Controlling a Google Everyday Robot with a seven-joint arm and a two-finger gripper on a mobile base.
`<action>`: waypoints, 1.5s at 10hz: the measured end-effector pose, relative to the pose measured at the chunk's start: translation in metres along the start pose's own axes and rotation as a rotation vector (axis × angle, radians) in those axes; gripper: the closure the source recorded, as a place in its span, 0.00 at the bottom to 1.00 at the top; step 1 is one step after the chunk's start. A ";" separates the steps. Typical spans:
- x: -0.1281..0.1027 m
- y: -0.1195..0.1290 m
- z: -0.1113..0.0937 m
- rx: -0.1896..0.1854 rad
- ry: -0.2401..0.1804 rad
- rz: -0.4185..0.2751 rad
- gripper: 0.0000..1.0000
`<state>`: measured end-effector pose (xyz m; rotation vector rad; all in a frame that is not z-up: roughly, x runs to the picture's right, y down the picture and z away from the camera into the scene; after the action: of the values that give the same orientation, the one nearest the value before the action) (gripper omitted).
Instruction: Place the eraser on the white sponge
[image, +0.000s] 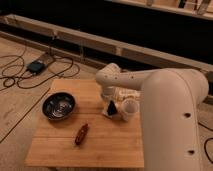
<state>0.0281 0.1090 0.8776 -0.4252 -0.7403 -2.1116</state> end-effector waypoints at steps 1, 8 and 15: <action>0.000 0.001 0.000 -0.001 -0.004 -0.003 0.26; -0.001 0.004 -0.014 -0.037 -0.013 -0.027 0.20; 0.007 -0.010 -0.052 -0.073 0.022 -0.089 0.20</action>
<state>0.0136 0.0761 0.8382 -0.4142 -0.6827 -2.2284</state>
